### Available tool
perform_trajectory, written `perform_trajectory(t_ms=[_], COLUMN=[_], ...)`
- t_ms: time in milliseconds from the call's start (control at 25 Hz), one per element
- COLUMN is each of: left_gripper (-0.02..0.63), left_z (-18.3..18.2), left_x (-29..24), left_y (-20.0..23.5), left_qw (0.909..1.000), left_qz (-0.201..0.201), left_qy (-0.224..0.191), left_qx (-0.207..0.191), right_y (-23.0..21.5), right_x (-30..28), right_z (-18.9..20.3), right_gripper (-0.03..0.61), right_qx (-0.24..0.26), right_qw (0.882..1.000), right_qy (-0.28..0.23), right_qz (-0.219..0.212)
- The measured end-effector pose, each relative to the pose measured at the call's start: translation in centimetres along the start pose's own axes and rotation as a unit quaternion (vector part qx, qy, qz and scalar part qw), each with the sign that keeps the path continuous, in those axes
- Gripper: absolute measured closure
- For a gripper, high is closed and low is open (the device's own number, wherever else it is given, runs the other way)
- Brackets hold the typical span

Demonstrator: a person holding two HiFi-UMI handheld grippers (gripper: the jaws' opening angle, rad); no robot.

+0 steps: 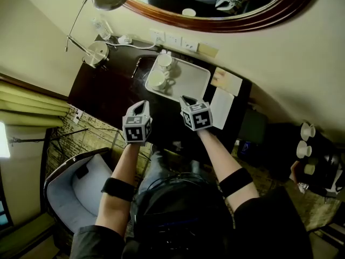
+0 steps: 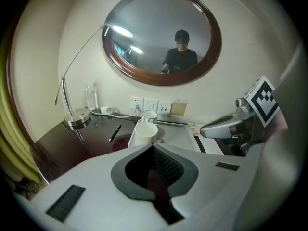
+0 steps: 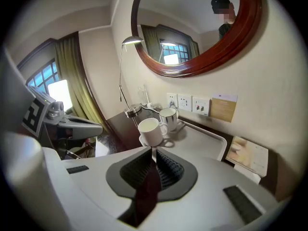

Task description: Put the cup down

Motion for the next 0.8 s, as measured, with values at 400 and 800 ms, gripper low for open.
perform_trajectory(t_ms=[400,800], left_gripper=[0.611,0.611], left_z=[1.2,2.8], left_x=[3.6,4.3], left_y=[-3.5,-4.3], left_qw=[0.9999,0.9999], left_qz=[0.003,-0.014], left_qy=[0.012,-0.008], left_qx=[-0.001,0.002], right_y=[-4.2,-6.8], right_x=[7.0,10.4], right_z=[4.6,5.7], right_gripper=[0.56,0.56], right_qx=[-0.006,-0.021], right_qw=[1.0,0.999], right_qy=[-0.019,-0.04], right_qz=[0.007,0.013])
Point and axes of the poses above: the fingertips, and each gripper's own axes: x backward along the fingers, y to its left, z out of its underside, the point moved 4 cm from there along x, backward along the fingers, and after that the axes turned 2 degrees about -x, right-handed, at the moved point
